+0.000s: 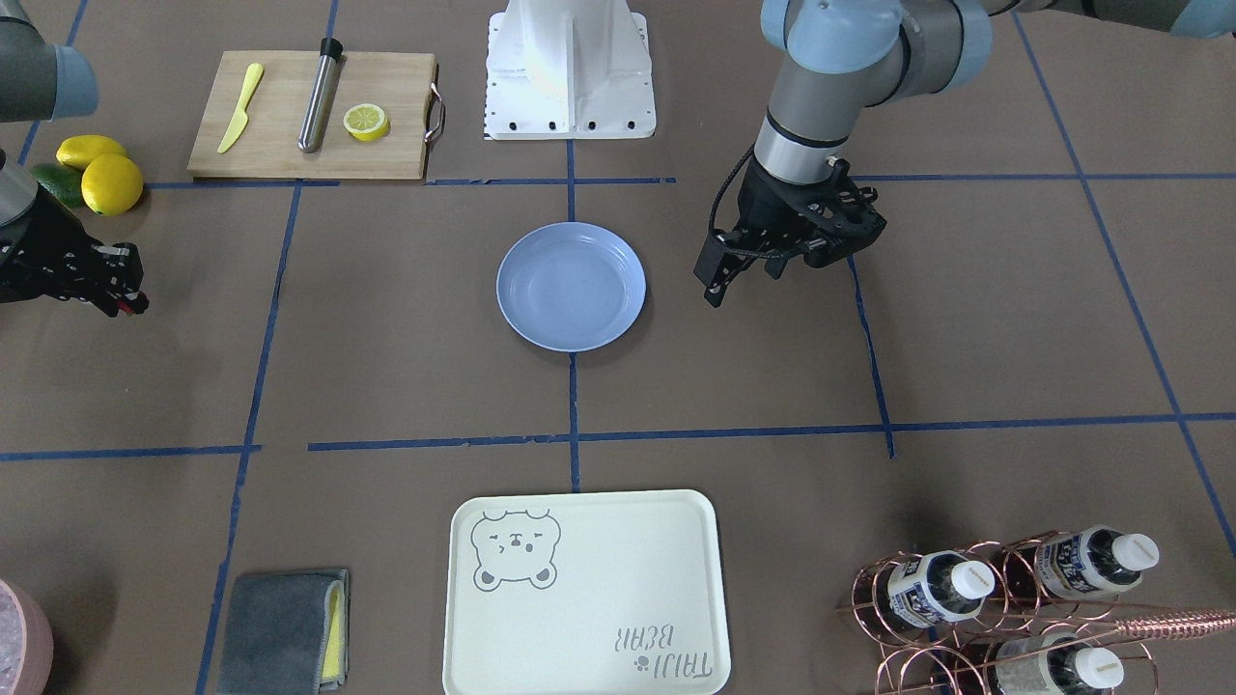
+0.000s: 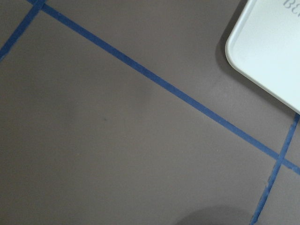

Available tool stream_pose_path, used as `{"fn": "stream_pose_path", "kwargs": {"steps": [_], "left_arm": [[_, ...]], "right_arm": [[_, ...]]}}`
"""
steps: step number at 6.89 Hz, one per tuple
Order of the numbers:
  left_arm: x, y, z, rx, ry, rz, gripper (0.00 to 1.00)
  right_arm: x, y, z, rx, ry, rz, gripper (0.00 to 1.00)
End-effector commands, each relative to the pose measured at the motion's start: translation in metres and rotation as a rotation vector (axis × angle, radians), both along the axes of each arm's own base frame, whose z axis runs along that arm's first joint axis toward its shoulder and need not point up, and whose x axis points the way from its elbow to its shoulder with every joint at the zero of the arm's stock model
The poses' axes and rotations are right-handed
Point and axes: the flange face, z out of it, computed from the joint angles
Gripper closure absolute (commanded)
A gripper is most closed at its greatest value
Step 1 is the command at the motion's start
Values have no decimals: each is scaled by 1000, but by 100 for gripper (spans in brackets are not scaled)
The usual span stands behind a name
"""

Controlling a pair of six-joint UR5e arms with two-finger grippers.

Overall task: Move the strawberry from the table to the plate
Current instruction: 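Lift the strawberry with the right gripper and carry it over the plate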

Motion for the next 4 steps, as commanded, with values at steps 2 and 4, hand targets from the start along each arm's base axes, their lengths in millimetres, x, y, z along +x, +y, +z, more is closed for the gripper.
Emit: {"fn": "stream_pose_path", "kwargs": {"steps": [2,4], "left_arm": [[-46,-32,27,128,-104,57,0],[-80,-46,54,177,-158,114,0]], "right_arm": [[-58,-67,-178,-65,1,11,100],[-146,-52,-276,-85,18,-28,100]]}}
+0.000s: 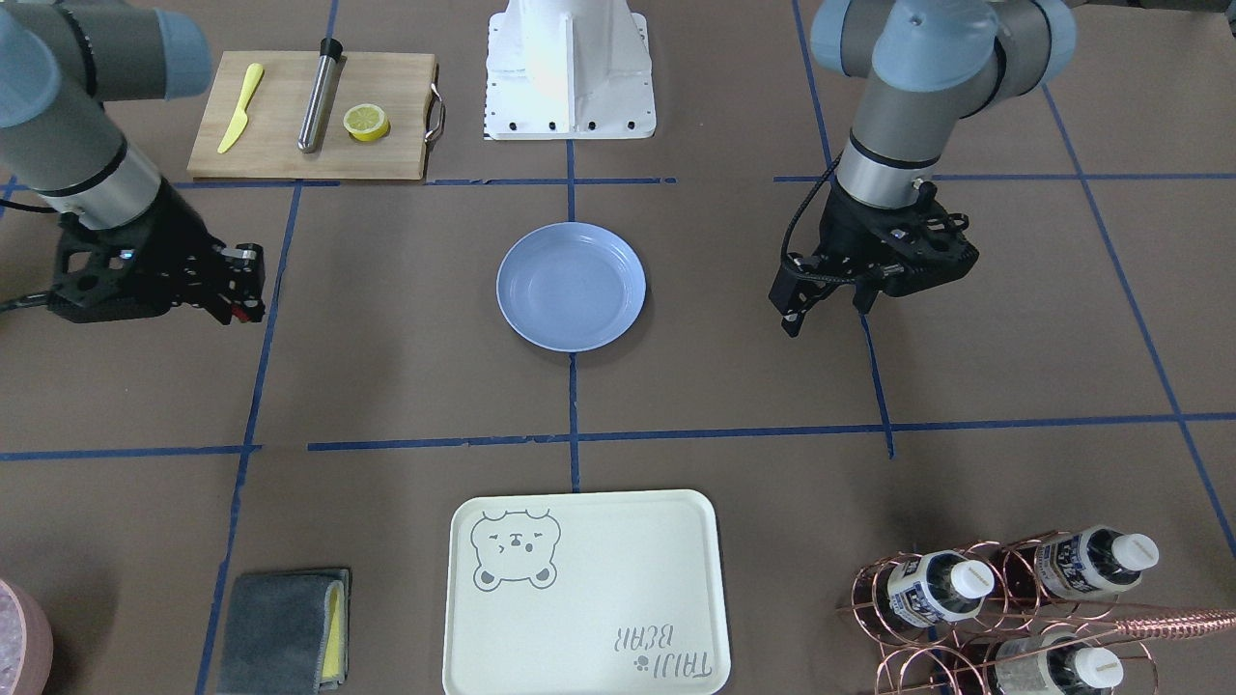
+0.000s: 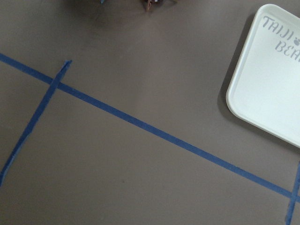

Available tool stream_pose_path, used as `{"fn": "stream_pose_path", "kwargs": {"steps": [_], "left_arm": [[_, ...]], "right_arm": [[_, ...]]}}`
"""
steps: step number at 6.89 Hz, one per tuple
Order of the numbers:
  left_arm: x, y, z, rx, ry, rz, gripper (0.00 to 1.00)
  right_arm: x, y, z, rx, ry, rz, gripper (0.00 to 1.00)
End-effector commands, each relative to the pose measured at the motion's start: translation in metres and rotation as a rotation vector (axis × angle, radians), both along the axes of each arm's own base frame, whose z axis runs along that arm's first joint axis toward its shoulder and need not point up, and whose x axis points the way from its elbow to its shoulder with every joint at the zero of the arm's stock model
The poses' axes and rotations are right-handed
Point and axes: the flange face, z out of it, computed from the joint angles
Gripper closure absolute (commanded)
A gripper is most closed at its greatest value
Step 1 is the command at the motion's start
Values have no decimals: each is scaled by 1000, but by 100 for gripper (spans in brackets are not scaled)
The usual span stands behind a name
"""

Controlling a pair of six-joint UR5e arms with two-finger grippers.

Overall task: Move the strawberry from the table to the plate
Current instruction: 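Lift the strawberry with the right gripper and carry it over the plate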

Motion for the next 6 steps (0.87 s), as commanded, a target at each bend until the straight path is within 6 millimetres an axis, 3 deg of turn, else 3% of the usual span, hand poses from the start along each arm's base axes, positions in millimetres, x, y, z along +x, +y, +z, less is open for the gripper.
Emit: {"fn": "stream_pose_path", "kwargs": {"steps": [1,3,6], "left_arm": [[-41,-11,35,42,-49,92,0],[-84,2,68,102,-107,169,0],[-143,-7,103,163,-155,257,0]], "right_arm": [[-86,31,-83,-37,-1,3,100],[-167,56,-116,-57,24,42,100],[-283,77,-109,-68,52,80,100]]}}
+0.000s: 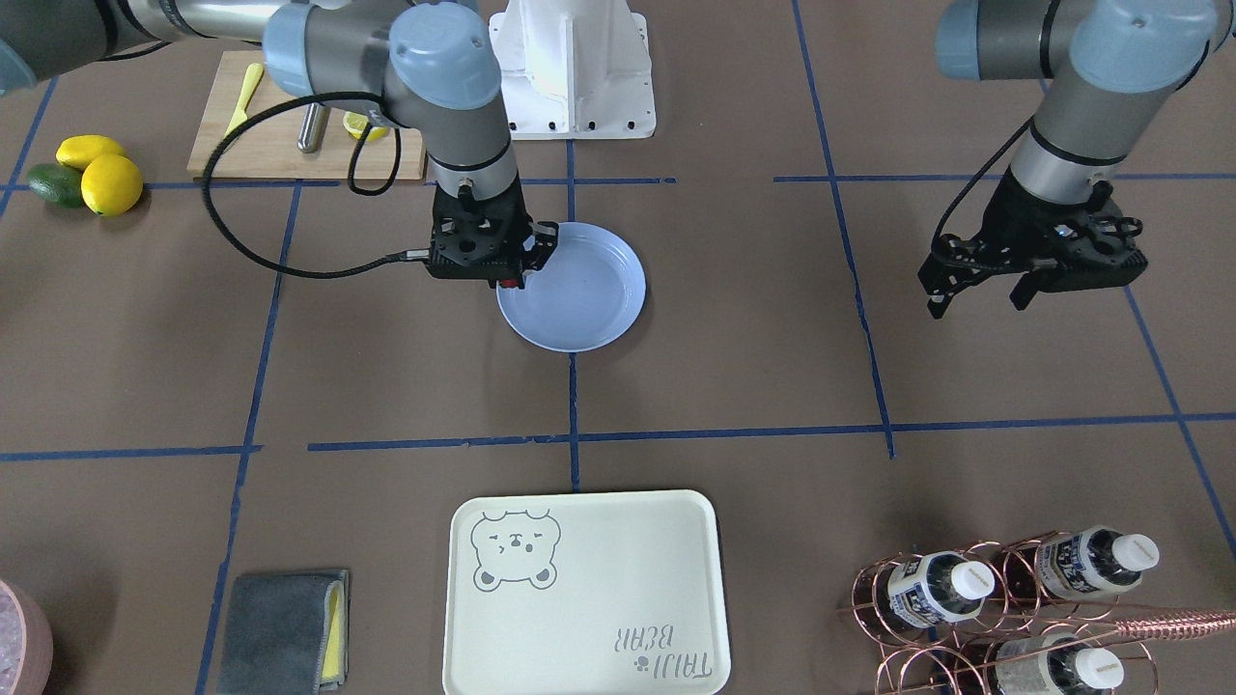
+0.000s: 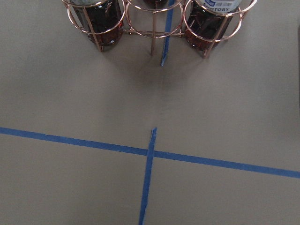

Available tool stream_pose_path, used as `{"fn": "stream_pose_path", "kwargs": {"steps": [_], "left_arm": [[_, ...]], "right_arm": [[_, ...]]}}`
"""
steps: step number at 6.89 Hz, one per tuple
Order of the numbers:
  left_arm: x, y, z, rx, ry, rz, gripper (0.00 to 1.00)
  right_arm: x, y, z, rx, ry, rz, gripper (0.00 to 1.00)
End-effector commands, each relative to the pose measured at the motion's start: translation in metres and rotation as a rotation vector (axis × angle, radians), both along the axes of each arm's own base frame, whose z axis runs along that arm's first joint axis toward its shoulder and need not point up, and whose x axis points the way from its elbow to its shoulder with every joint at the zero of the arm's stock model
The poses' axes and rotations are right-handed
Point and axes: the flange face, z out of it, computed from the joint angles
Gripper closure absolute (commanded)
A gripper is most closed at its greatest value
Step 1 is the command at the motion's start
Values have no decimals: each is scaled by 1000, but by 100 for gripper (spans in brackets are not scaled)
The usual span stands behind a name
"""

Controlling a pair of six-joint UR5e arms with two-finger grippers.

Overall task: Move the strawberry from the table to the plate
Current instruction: 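Lower the strawberry onto the plate and open the right gripper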

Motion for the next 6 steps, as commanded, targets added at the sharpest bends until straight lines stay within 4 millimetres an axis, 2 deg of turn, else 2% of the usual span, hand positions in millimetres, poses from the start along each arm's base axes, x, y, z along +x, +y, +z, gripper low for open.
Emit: {"fn": "stream_pose_path", "kwargs": {"steps": [1,3,5,6], "left_arm": [[-31,-6,16,27,-26,19,0],[-30,-6,14,26,-17,26,0],[-33,-7,15,26,-17,20,0],[-33,-7,15,26,-17,19,0]], "right_arm": [[-66,16,0,-11,9,9,100],[-74,27,1,-24,9,1,100],[-76,28,0,-21,8,-1,100],[-79,26,6,-27,22,-1,100]]}}
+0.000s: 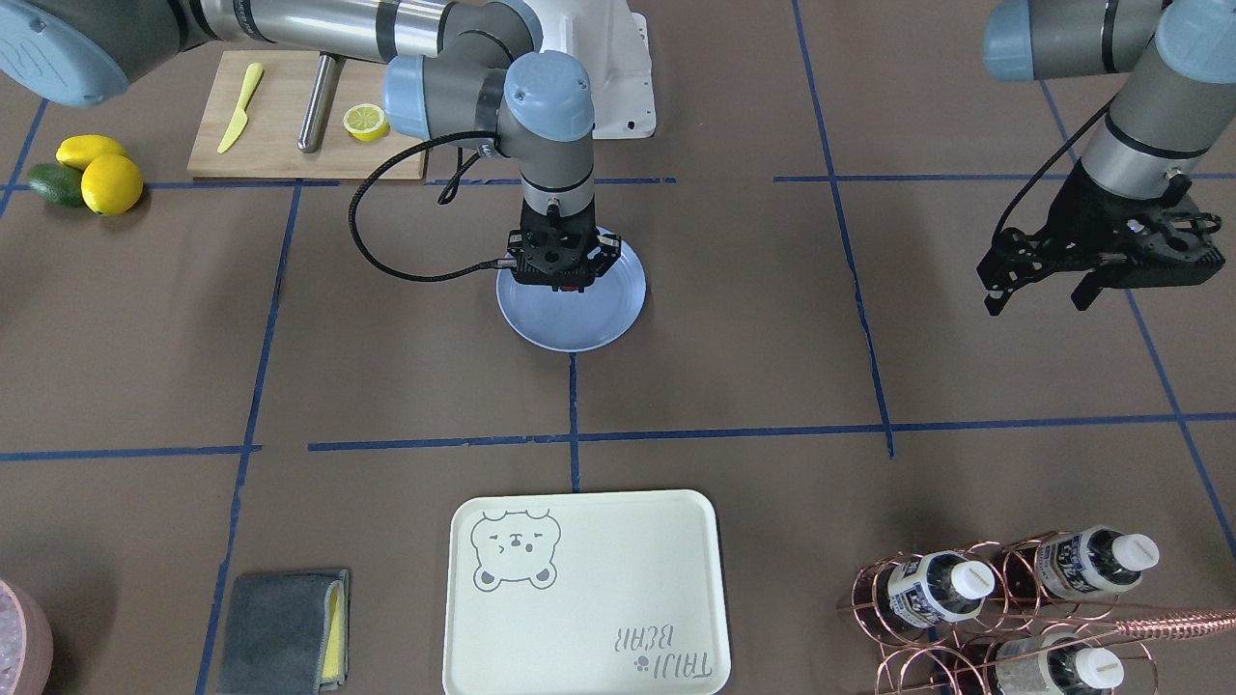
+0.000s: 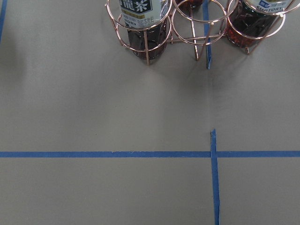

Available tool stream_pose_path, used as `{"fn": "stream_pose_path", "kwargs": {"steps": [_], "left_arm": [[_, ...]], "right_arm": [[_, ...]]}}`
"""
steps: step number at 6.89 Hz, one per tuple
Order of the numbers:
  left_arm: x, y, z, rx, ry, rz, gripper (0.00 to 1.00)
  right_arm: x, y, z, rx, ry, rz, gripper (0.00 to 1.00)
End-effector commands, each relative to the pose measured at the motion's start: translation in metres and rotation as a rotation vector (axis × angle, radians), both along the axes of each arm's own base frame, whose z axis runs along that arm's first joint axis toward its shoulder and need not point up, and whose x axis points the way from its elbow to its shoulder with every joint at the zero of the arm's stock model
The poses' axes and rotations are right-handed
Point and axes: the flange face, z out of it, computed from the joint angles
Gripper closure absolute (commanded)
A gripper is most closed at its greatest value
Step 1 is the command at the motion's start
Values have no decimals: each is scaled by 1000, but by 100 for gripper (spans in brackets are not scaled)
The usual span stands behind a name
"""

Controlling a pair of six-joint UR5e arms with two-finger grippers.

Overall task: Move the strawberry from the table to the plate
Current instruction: 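Lower the strawberry onto the plate and open the right gripper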

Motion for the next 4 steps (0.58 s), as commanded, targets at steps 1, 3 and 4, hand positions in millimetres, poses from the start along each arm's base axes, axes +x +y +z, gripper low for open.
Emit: {"fn": "stream_pose_path", "kwargs": {"steps": [1,3,4], "left_arm": [[-3,-1,0,-1,1,-5,0],[-4,-2,1,-2,0,-8,0],[-4,-2,1,-2,0,-8,0]], "right_arm": [[-5,-2,7,-7,16,-1,100],[-5,-2,6,-7,12,1,79],[-6,0,5,-13,2,9,23]]}}
